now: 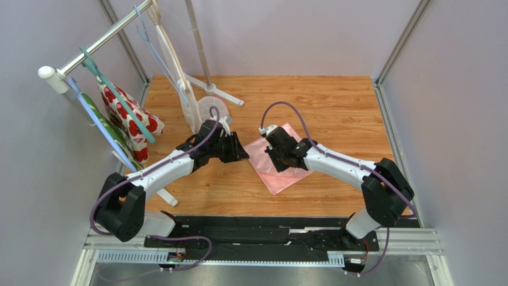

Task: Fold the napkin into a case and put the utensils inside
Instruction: Pick up the top corner of the square-folded napkin from the center of the board, then fold the top corner of the square-folded napkin at the center of the board.

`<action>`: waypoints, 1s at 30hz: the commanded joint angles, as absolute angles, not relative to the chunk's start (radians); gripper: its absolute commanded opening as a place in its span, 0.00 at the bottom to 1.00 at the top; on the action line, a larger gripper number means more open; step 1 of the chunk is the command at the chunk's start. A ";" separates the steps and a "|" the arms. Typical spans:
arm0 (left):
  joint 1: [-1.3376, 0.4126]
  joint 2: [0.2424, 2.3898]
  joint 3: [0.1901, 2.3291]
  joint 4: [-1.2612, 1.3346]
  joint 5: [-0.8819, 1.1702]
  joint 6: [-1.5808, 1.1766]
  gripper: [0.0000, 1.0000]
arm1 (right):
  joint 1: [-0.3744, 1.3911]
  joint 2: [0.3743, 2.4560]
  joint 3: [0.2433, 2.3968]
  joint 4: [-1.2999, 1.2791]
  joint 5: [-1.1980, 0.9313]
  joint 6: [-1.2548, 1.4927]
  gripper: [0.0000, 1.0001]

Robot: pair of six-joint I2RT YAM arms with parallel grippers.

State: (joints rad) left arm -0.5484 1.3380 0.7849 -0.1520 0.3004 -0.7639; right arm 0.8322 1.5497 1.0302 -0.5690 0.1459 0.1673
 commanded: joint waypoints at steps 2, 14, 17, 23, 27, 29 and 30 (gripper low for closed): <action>-0.526 1.454 0.911 -0.057 0.324 -0.818 0.38 | 0.698 1.614 1.130 -0.431 0.157 0.081 0.00; -0.471 1.750 1.132 -0.017 0.376 -0.845 0.34 | 0.525 1.870 1.397 -0.428 0.112 0.005 0.00; -0.469 1.755 1.144 -0.035 0.361 -0.831 0.34 | 0.506 1.907 1.430 -0.430 0.100 0.015 0.00; -0.466 1.752 1.155 -0.061 0.350 -0.804 0.34 | 0.496 1.976 1.503 -0.466 0.098 0.021 0.00; -0.466 1.750 1.149 -0.063 0.356 -0.796 0.34 | 0.485 1.996 1.512 -0.463 0.094 0.038 0.00; -0.466 1.753 1.147 -0.060 0.362 -0.793 0.34 | 0.477 2.011 1.522 -0.465 0.104 0.041 0.00; -0.466 1.758 1.147 -0.055 0.373 -0.790 0.34 | 0.476 2.019 1.537 -0.469 0.104 0.046 0.00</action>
